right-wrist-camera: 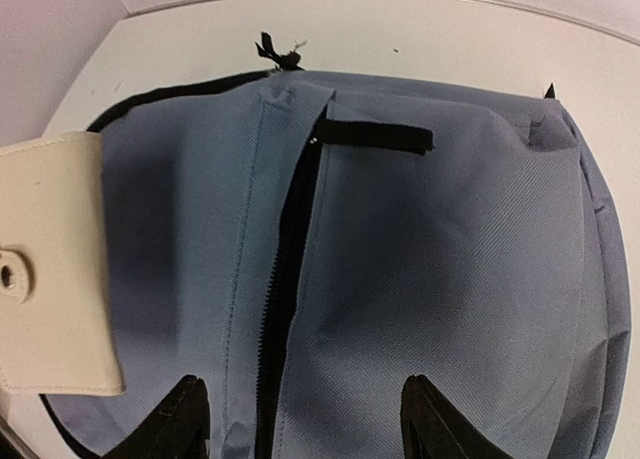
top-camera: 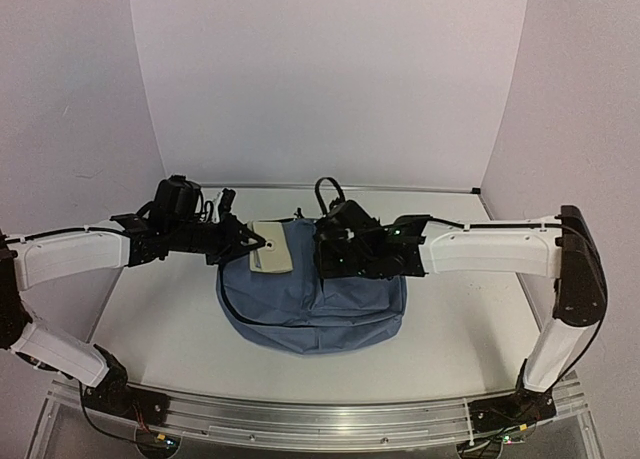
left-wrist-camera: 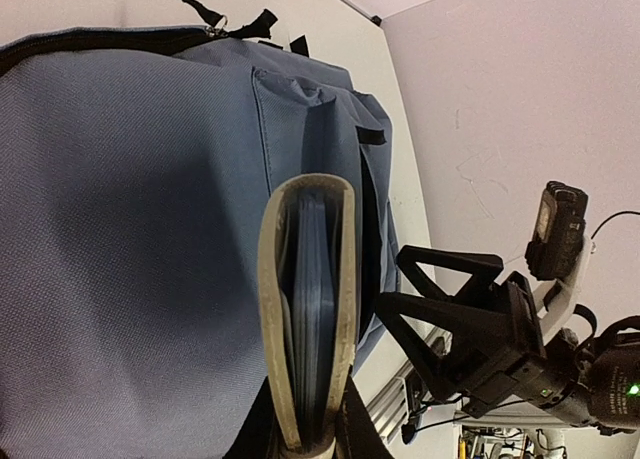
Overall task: Pack the student bag
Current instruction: Pick up the personal item from the center of the board, then place the personal item in the student bag.
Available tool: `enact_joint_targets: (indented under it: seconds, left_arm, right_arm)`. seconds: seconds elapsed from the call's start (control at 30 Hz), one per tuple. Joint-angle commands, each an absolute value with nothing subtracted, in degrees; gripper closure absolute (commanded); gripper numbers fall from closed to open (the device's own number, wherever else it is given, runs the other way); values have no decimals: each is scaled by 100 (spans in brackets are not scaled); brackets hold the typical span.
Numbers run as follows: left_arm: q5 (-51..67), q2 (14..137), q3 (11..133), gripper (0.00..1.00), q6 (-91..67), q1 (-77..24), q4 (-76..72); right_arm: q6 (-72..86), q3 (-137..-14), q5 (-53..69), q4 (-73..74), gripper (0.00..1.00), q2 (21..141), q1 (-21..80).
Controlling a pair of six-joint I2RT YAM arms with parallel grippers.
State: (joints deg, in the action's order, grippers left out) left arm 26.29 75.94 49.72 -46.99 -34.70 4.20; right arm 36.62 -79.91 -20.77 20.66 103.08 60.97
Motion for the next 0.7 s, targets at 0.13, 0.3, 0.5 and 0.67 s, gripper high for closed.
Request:
enact_joint_targets:
  seconds: [0.13, 0.3, 0.5, 0.67]
  left_arm:
    - [2944, 7741, 5091, 100, -4531, -3445, 388]
    - [3247, 8089, 5295, 100, -4572, -3485, 205]
    - [3542, 8750, 5905, 100, -4594, -3647, -63]
    - [3768, 9128, 6202, 100, -4749, -3677, -534]
  right_arm:
    - [3655, -8479, -2701, 2380, 68, 10697, 6110]
    - [3755, -8377, -2822, 2381, 91, 10402, 6110]
    - [3748, -8235, -2634, 2307, 92, 10040, 6108]
    - [3864, -7986, -2587, 2171, 98, 9780, 6109]
